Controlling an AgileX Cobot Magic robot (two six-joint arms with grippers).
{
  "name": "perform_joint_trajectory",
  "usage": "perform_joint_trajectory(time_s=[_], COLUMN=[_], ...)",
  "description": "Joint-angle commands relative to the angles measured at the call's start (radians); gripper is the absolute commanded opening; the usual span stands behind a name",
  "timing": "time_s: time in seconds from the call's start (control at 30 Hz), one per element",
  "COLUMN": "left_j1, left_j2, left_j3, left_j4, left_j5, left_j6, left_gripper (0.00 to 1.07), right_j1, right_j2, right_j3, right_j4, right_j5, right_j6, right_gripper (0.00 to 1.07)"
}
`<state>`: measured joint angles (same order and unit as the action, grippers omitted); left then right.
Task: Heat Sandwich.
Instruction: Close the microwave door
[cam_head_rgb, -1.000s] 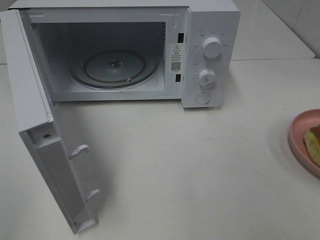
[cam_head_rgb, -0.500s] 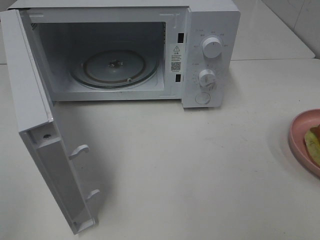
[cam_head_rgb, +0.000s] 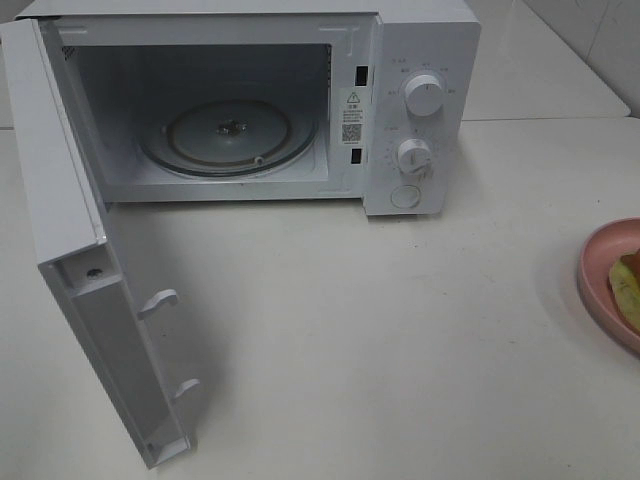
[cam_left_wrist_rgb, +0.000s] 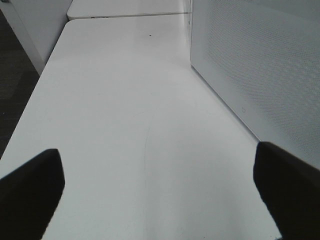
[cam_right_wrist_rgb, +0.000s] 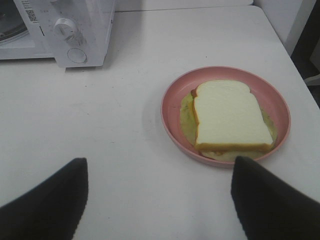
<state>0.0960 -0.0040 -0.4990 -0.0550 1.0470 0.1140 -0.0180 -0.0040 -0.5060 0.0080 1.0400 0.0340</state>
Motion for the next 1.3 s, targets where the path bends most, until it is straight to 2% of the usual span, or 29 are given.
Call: perform_joint_trajectory(time_s=[0.03,0.27,0.5,0.73,1.1,1.17,1.2,1.3], left_j1=[-0.003,-0.003,-0.003,-0.003,-0.003,-0.003,-0.003,-0.003], left_j2=[-0.019,-0.011,0.063,0.135,0.213,0.213,0.213,0.213], left_j3=[0.003,-0.017,-0.022,-0.007,0.114,0.147,0.176,0.198], left_j4=[-0.012,-0.021,-0.028,-0.027,-0.028,-0.028,-0.028,-0.028], left_j5=[-0.013,-0.040,-0.070,-0.188,-0.467,-0.532,-0.590,-0.624], left_j6=[0.003,0.003,0.003,0.003,0.003,0.003,0.003,0.003], left_gripper=[0.98,0.98,0.98,0.97,0.86,0.81,0.76,0.69], right_j1=[-0.006,-0.006,-0.006,-0.006,-0.006,-0.006,-0.006,-0.006], right_j2=[-0.026,-0.026,-0.026,-0.026,-0.026,-0.026,-0.026,-0.026], right_j3=[0.001,0.001,0.001,0.001,0.001,0.001,0.001,0.001], right_j4=[0.005,0.005,0.005,0.005,0.005,0.005,0.005,0.005], right_j5=[-0.002,-0.002,-0.002,-0.002,-0.002,-0.002,-0.002,-0.002], right_j6=[-0.008,-0.008,-0.008,-0.008,-0.008,-0.008,-0.008,-0.008], right_gripper=[0.76,0.76,0.76,0.76,0.76,0.76,0.76,0.76])
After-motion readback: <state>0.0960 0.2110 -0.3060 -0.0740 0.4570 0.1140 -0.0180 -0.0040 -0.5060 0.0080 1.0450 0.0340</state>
